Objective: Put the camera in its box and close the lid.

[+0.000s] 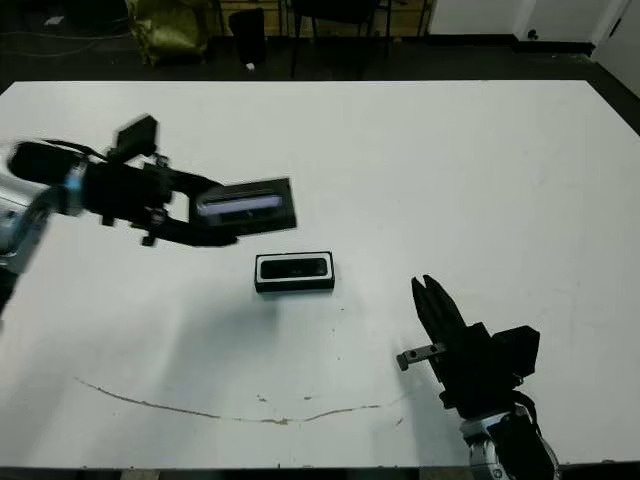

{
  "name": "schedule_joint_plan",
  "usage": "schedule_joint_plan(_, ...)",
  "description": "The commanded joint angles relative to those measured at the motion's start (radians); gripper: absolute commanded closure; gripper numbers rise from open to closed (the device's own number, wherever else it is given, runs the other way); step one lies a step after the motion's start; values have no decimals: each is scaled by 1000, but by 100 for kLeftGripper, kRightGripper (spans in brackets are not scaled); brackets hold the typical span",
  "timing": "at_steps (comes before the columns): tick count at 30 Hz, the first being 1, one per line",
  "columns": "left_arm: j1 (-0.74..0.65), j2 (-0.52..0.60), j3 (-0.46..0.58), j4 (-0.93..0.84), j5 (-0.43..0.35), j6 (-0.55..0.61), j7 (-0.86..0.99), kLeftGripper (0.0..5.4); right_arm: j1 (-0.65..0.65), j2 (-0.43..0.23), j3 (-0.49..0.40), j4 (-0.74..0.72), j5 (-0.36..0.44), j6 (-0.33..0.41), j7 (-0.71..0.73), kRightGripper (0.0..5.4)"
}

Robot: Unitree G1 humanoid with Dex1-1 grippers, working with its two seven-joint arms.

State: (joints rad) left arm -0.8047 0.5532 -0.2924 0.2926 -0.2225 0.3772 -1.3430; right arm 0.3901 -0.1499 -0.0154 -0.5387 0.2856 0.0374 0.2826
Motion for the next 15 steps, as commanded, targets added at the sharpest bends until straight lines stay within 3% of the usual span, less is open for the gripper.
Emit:
schedule_joint_plan(1,-26,-42,-47,64,50,-39,-5,284,13,-6,3,3,-9,12,-6,540)
schedule_joint_plan(15,-137,-191,-147,386,204,-179,-46,284,-3,-4,18,18,-16,11,-9,540)
